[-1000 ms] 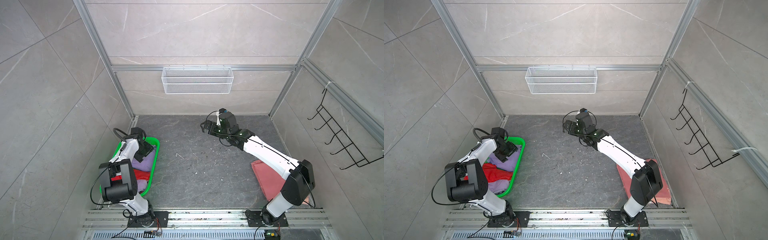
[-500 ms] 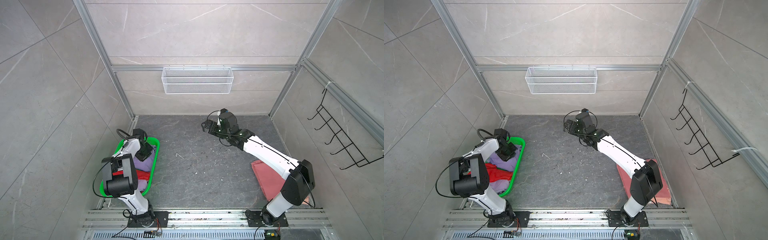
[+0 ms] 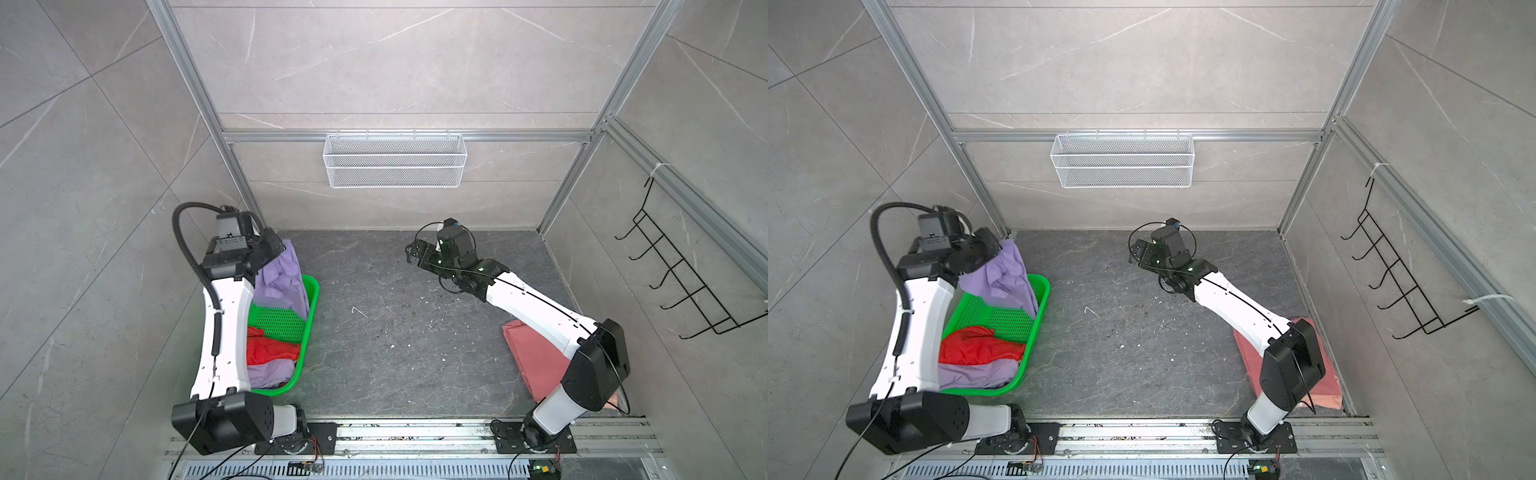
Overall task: Fold and stack the t-shirts
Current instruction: 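Grasp the lavender t-shirt with the left gripper and lift it out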
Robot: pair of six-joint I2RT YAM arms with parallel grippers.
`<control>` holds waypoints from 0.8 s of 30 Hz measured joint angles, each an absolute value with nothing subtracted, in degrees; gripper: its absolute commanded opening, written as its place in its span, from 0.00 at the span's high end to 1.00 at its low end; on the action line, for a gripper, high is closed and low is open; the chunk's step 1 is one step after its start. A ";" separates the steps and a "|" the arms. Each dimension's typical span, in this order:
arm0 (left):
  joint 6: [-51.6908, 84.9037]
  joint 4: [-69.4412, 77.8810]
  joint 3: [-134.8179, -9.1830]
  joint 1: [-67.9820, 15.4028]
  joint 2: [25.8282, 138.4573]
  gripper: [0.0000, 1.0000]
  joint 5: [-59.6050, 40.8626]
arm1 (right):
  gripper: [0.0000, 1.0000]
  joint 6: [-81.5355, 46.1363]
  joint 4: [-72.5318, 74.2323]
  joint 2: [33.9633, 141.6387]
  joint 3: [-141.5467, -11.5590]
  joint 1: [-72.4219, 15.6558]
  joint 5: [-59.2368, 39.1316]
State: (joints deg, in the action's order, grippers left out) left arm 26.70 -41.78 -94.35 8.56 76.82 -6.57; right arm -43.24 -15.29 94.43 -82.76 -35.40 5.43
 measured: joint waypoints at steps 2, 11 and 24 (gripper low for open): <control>26.26 -39.88 -98.30 7.33 75.75 1.00 -9.52 | 0.00 -42.68 -15.66 94.43 -83.22 -35.31 5.82; 27.53 -26.61 -107.18 -11.42 81.30 1.00 -23.03 | 0.00 -39.68 -15.77 92.79 -86.02 -31.99 6.37; 41.28 -14.33 -109.49 -16.43 94.52 1.00 -30.68 | 0.00 -36.12 -16.45 77.49 -78.46 -25.36 8.99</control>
